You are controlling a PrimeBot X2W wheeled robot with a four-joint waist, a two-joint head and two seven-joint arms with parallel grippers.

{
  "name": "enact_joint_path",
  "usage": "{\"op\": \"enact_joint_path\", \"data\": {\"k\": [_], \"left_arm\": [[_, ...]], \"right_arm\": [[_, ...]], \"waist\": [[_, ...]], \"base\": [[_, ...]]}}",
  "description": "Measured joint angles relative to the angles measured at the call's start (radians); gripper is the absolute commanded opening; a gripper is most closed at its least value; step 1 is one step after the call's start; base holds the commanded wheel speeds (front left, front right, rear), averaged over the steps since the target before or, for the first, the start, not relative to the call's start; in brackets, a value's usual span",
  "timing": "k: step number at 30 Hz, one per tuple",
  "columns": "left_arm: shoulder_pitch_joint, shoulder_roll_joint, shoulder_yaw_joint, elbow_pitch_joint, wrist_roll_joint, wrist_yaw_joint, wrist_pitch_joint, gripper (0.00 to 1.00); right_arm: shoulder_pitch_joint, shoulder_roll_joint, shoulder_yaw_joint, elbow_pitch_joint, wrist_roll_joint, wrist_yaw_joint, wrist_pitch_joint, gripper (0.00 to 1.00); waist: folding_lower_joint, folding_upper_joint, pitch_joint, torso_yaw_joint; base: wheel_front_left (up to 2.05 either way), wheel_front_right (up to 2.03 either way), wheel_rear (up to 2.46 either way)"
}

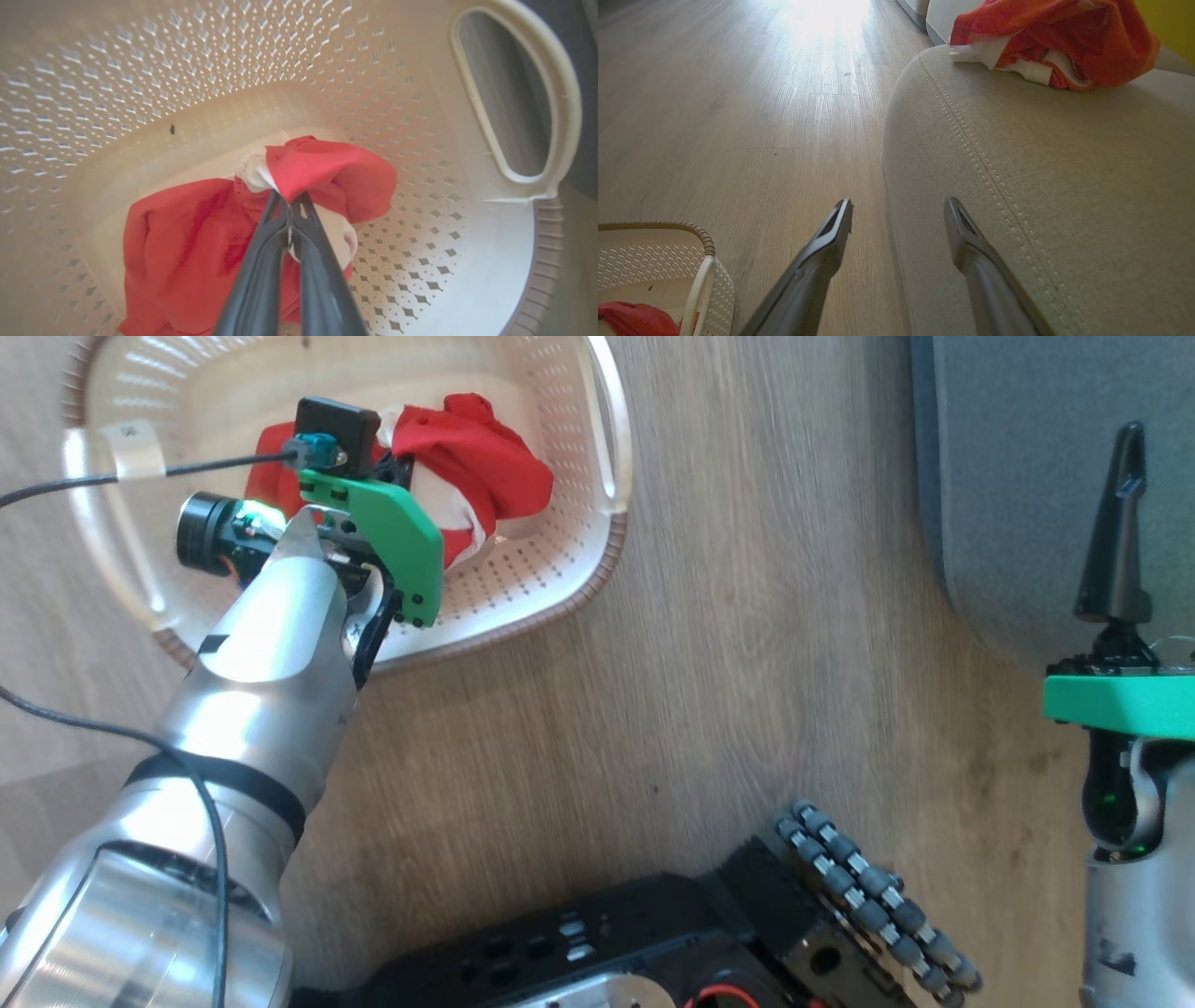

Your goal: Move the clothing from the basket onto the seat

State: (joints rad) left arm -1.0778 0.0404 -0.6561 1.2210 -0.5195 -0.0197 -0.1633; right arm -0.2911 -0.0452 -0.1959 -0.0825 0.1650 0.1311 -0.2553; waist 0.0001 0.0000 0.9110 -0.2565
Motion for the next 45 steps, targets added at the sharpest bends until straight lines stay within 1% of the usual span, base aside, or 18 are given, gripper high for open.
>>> {"op": "enact_joint_path", "data": {"k": [4, 9, 15, 20, 24, 29, 33, 37, 43, 45], "left_arm": [[0.008, -0.001, 0.013, -0.001, -0.031, -0.001, -0.064, 0.0], [0.078, -0.002, 0.047, -0.041, -0.058, 0.002, -0.085, 0.0], [0.222, 0.003, 0.138, -0.243, -0.058, 0.023, -0.086, 0.0], [0.367, 0.016, 0.195, -0.377, -0.033, 0.036, -0.086, 0.0], [0.458, 0.035, 0.211, -0.459, -0.016, 0.042, -0.086, 0.0], [0.543, 0.063, 0.213, -0.561, -0.007, 0.06, -0.086, 0.0], [0.607, 0.093, 0.221, -0.664, -0.008, 0.087, -0.081, 0.0], [0.679, 0.127, 0.232, -0.783, -0.008, 0.131, -0.047, 0.0], [0.777, 0.196, 0.263, -0.918, -0.008, 0.198, 0.009, 0.0], [0.806, 0.22, 0.276, -0.953, -0.009, 0.212, 0.023, 0.0]], "right_arm": [[-0.003, 0.0, -0.001, 0.023, -0.029, 0.0, 0.0, 1.0], [0.007, 0.0, -0.004, 0.048, -0.107, 0.0, 0.0, 1.0], [0.062, 0.0, -0.004, 0.083, -0.183, 0.0, 0.0, 1.0], [0.104, 0.0, 0.001, 0.124, -0.219, 0.0, 0.0, 1.0], [0.132, 0.0, 0.017, 0.159, -0.234, 0.0, 0.0, 1.0], [0.153, 0.0, 0.041, 0.195, -0.237, 0.0, 0.0, 1.0], [0.18, 0.0, 0.046, 0.216, -0.237, 0.0, 0.0, 1.0], [0.217, 0.0, 0.063, 0.229, -0.232, 0.0, 0.0, 1.0], [0.232, 0.0, 0.087, 0.243, -0.215, 0.0, 0.0, 1.0], [0.243, 0.0, 0.096, 0.247, -0.208, 0.0, 0.0, 1.0]], "waist": [[-0.0001, 0.0, -0.059, 0.026], [-0.0001, 0.0001, -0.152, 0.081], [-0.0001, 0.0001, -0.29, 0.169], [-0.0001, 0.0001, -0.418, 0.244], [-0.0001, 0.0001, -0.518, 0.297], [-0.0002, 0.0001, -0.632, 0.352], [-0.0002, 0.0001, -0.712, 0.384], [-0.0002, 0.0001, -0.781, 0.402], [-0.0002, 0.0001, -0.858, 0.402], [-0.0002, 0.0001, -0.878, 0.395]], "base": [[0.0, 0.0, 0.0], [0.0, 0.0, 0.0], [0.0, 0.0, 0.0], [0.0, 0.0, 0.0], [0.0, 0.0, 0.0], [0.0, 0.0, 0.0], [0.0, 0.0, 0.0], [0.0, 0.0, 0.0], [0.0, 0.0, 0.0], [0.0, 0.0, 0.0]]}}
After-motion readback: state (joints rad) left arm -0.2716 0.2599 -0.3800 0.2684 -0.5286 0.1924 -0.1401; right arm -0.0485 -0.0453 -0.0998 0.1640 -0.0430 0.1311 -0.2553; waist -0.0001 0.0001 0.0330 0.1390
